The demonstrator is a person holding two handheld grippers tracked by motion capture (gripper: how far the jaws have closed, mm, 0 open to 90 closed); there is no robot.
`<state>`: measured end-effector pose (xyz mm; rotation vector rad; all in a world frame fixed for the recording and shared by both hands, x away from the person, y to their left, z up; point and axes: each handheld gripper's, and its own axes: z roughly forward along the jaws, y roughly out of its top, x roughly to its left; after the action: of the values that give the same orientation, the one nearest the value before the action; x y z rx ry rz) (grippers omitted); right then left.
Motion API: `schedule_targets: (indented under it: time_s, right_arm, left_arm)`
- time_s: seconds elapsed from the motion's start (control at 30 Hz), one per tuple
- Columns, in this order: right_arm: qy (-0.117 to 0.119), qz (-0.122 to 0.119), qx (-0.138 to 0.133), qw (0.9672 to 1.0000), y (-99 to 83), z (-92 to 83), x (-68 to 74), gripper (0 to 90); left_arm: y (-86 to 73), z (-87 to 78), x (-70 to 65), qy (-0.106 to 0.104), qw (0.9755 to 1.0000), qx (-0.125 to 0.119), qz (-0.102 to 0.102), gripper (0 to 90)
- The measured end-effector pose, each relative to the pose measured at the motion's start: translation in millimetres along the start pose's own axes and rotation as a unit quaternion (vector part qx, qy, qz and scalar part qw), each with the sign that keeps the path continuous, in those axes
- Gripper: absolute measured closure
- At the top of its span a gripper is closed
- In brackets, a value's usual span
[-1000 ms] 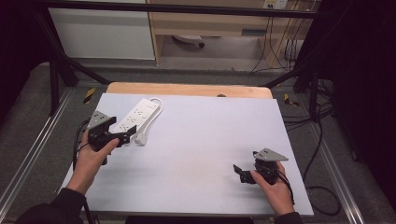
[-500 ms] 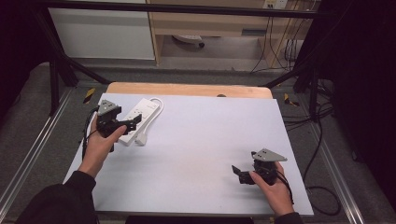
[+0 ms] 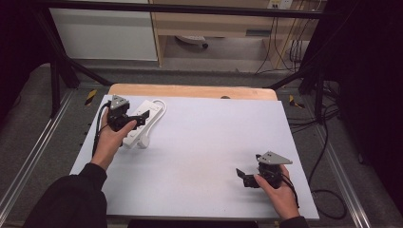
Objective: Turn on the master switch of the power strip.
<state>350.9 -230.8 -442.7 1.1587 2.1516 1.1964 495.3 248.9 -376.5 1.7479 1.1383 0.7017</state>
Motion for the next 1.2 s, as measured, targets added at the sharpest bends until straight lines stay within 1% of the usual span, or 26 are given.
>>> schedule_targets:
  time_s: [0.03, 0.2, 0.3, 0.33, 0.4, 0.63, 0.83, 0.93, 1.03, 1.2]
  right_arm:
    - [0.0, -0.001, -0.001, 1.0, -0.1, 0.2, 0.0, 3.9]
    - [-0.001, 0.0, -0.002, 1.0, -0.5, -0.5, -0.8, 3.9]
    - [-0.001, 0.001, 0.0, 1.0, -0.6, -0.3, -0.5, 3.8]
    - [-0.001, 0.002, 0.0, 1.0, -0.7, -0.1, -0.2, 3.7]
    - [-0.001, 0.001, 0.002, 1.0, -1.0, 0.3, 0.0, 3.6]
    - [-0.002, 0.003, 0.004, 1.0, -2.1, 0.8, -0.7, 3.4]
    - [-0.002, 0.003, 0.004, 1.0, -1.8, 1.1, 0.3, 3.4]
    - [-0.002, 0.003, 0.003, 1.0, -1.8, 0.8, -0.1, 3.4]
    - [-0.002, 0.003, 0.003, 1.0, -2.0, 0.5, -0.7, 3.4]
    - [-0.001, 0.003, 0.002, 1.0, -1.7, 0.3, -0.6, 3.4]
  left_arm:
    - [-0.1, 1.8, -0.2, -0.001, 1.0, 0.0, -0.001, 11.5]
    - [-1.0, 6.7, -1.2, 0.001, 1.0, -0.002, 0.005, 12.1]
    - [-0.7, 7.9, -1.2, 0.001, 1.0, -0.004, 0.003, 10.5]
    - [-0.6, 8.3, -1.1, 0.004, 1.0, -0.005, 0.002, 10.0]
    - [-0.5, 9.1, -0.7, 0.006, 1.0, -0.005, -0.001, 7.4]
    - [0.2, 11.0, 0.1, 0.003, 0.9999, -0.013, -0.001, 7.2]
    - [6.5, 14.9, -4.2, -0.003, 0.9998, -0.016, 0.006, 6.3]
    - [10.3, 17.8, -7.2, -0.002, 0.9998, -0.018, 0.011, 6.3]
    - [13.8, 19.1, -9.2, -0.002, 0.9996, -0.026, 0.01, 6.4]
    - [20.0, 22.3, -12.5, -0.007, 0.9995, -0.028, 0.014, 6.3]
